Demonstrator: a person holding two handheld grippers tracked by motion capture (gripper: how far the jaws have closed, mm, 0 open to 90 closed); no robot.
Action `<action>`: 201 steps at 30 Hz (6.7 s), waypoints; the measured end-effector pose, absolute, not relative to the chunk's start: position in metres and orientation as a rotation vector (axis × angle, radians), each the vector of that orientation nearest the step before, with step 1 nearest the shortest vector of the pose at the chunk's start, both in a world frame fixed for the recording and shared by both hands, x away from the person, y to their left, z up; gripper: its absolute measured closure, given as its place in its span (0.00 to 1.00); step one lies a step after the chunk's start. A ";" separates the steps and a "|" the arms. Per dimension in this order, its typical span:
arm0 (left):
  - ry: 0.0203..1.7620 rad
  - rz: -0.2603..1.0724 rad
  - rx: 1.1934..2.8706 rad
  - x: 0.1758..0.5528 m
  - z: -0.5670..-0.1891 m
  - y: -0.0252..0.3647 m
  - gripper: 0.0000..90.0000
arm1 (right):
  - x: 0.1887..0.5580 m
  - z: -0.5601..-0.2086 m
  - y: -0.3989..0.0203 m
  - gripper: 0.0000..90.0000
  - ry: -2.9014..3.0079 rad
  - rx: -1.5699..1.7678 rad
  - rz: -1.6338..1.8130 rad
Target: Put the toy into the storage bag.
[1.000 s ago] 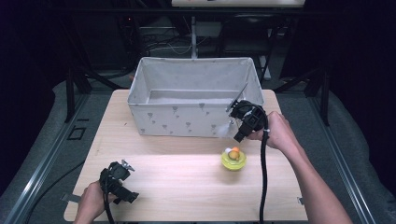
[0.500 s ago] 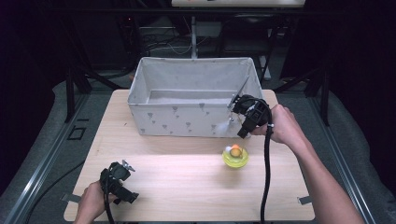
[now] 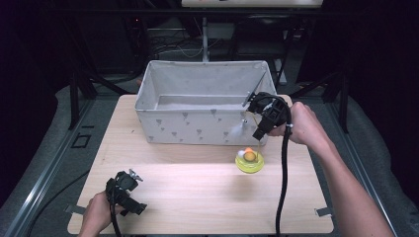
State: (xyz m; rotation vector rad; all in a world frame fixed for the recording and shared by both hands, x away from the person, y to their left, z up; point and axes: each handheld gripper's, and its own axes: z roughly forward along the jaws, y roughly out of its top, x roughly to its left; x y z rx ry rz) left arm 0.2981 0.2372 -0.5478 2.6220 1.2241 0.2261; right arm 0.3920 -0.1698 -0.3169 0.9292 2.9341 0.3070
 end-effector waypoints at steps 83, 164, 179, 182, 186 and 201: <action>1.194 0.200 2.661 0.299 -0.551 0.235 0.02 | 0.435 -0.164 -0.188 0.98 2.684 1.025 0.376; 1.176 0.181 2.674 0.298 -0.551 0.233 0.01 | 0.536 -0.262 -0.198 0.98 2.581 1.241 0.514; 1.180 0.182 2.669 0.298 -0.551 0.234 0.01 | 0.538 -0.290 -0.198 0.98 2.625 1.253 0.482; 1.174 0.183 2.673 0.298 -0.551 0.233 0.01 | 0.538 -0.296 -0.200 0.98 2.629 1.260 0.477; 1.174 0.183 2.674 0.298 -0.551 0.233 0.01 | 0.537 -0.301 -0.202 0.98 2.641 1.268 0.456; 1.170 0.178 2.682 0.298 -0.552 0.233 0.01 | 0.535 -0.321 -0.217 0.98 2.645 1.317 0.424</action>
